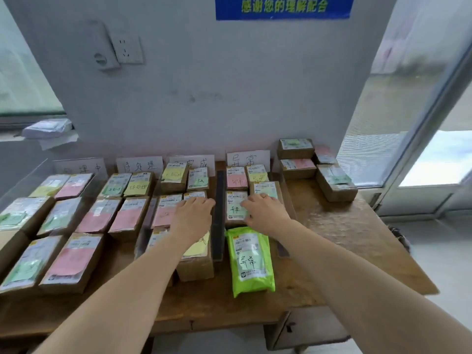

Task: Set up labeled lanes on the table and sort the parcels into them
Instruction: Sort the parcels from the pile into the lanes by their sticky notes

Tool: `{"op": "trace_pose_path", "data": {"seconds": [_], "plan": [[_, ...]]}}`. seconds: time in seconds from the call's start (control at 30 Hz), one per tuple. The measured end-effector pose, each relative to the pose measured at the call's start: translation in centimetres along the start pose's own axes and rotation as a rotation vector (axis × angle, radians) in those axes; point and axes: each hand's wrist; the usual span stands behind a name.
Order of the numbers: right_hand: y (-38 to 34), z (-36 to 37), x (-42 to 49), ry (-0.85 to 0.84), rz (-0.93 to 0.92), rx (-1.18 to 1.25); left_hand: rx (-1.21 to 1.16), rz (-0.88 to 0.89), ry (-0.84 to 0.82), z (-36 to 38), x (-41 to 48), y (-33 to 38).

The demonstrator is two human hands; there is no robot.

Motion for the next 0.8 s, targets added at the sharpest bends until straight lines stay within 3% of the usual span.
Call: {"op": "trace_pose_path", "data": {"seconds": [0.47,0.8], "plan": [[27.3,-2.8,-4.9,0.076,0.371,0.000,-0.190,0.197,0.097,2.5,13.6,23.1],[37.5,0.3,-3.1,0.075,0.550,0.141,-0.214,0.220,0.032,7.5,20.5,30.0]]}}
Point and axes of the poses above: each hand's wrist, its own x-axis towards the middle knuckle, its own z-axis out of the palm, y = z × x, and after that the axes turned 12 degrees about y, right-handed
